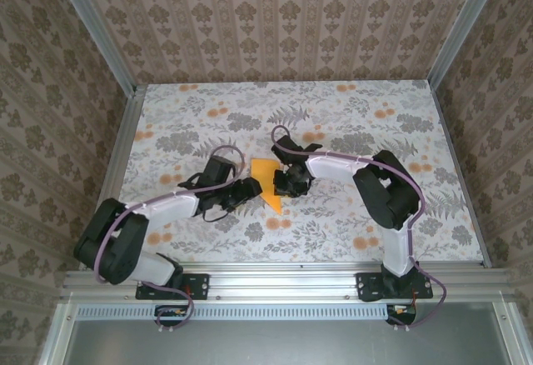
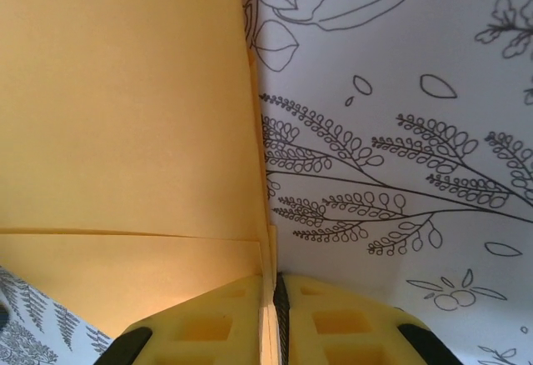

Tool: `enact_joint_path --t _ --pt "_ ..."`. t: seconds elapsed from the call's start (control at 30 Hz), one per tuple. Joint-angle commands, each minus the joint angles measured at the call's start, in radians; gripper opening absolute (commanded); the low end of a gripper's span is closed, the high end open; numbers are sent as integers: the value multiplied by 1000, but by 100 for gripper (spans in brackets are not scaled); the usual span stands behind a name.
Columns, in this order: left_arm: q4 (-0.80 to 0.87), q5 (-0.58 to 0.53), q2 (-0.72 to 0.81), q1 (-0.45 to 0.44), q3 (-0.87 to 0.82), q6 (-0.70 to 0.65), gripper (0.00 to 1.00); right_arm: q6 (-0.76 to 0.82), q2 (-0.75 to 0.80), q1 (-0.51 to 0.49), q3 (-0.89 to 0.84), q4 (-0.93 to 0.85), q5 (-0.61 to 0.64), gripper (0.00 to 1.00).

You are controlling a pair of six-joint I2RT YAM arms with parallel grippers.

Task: Fold a paper plane with a square sheet of paper (pick it up from the middle)
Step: Fold the wing for the fifth time at the center of the table.

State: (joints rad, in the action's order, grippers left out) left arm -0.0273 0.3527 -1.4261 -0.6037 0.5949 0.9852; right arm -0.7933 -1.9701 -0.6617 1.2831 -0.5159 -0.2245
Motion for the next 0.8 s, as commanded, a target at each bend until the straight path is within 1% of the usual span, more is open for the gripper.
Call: enact_joint_path --t 0.0,0.17,0.27,0.43,0.5,0.6,0.67,0.77 --pt "-138 14 -63 -24 6 38 63 -31 -29 -3 -13 7 -19 15" --pt "-191 15 -132 -34 25 37 47 -41 -26 -3 -29 28 -32 15" --pt "-218 13 -154 -34 23 29 41 -49 -23 -2 -42 49 -46 15" --pt "-251 -4 -179 -34 23 2 33 -67 -5 3 -67 97 -84 15" --pt "-276 -4 -192 -34 20 -9 28 -74 7 9 -81 128 -110 15" --pt "-300 -12 -204 -34 23 -29 23 -83 26 19 -99 172 -149 15" --pt "-304 -19 -209 -34 30 -48 19 -85 41 25 -112 201 -172 16" --pt "-280 -32 -211 -34 48 -97 13 -77 83 44 -137 216 -165 18"
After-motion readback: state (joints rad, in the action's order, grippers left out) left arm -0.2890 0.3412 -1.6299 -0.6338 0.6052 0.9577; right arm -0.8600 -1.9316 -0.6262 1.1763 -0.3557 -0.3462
